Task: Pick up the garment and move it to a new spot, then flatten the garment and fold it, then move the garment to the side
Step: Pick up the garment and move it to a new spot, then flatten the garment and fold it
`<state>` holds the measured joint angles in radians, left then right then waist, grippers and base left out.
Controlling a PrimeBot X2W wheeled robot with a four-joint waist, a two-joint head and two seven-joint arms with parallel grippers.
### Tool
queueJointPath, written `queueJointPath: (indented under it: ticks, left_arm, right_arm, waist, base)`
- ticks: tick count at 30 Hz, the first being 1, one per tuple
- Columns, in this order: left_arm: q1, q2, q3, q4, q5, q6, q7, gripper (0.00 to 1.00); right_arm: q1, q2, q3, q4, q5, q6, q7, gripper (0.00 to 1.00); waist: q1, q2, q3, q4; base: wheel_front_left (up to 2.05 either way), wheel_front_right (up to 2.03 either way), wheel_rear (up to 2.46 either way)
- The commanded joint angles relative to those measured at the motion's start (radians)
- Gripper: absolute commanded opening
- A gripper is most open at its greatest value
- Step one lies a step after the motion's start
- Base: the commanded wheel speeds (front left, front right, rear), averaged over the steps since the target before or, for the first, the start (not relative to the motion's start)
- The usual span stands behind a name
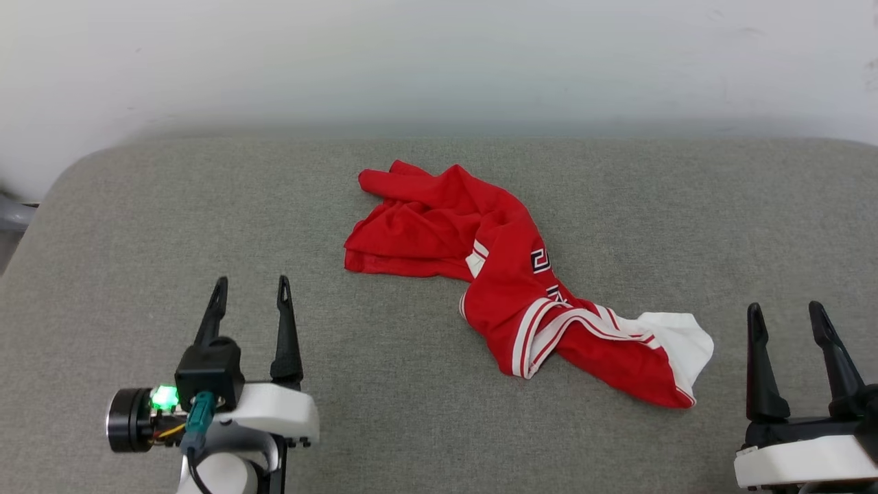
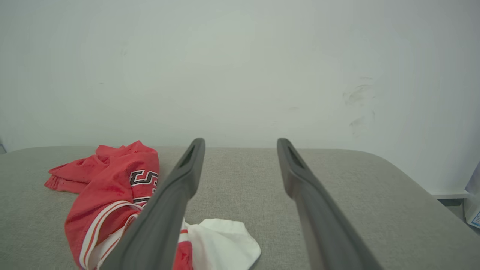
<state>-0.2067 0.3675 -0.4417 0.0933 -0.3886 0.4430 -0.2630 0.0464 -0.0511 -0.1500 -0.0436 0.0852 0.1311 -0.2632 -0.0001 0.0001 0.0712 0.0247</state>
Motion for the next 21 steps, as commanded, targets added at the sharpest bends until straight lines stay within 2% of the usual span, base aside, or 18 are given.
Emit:
queueJointPath:
  ticks: [1,7,21]
  left_arm:
    - [0.044,-0.016,0.028,-0.011,0.024,-0.008,-0.002,1.0]
    - [0.132,-0.067,0.091,-0.023,0.079,-0.047,-0.002,1.0]
    - [0.227,-0.171,0.225,-0.013,0.19,-0.182,-0.003,1.0]
  right_arm:
    - [0.011,0.002,0.002,0.007,-0.008,-0.001,-0.002,1.0]
    - [0.022,0.002,0.009,0.024,-0.013,-0.001,-0.002,1.0]
    - [0.08,0.002,0.039,0.046,0.014,-0.001,-0.002,1.0]
  waist:
    - [0.0001,-0.0001,-0.005,0.004]
    - [0.0001,-0.0001,-0.022,0.01]
    - [0.0001,-0.0001,-0.064,0.011]
  base:
    - [0.0,0.0,0.0]
    - [0.0,0.0,0.0]
    - [0.0,0.0,0.0]
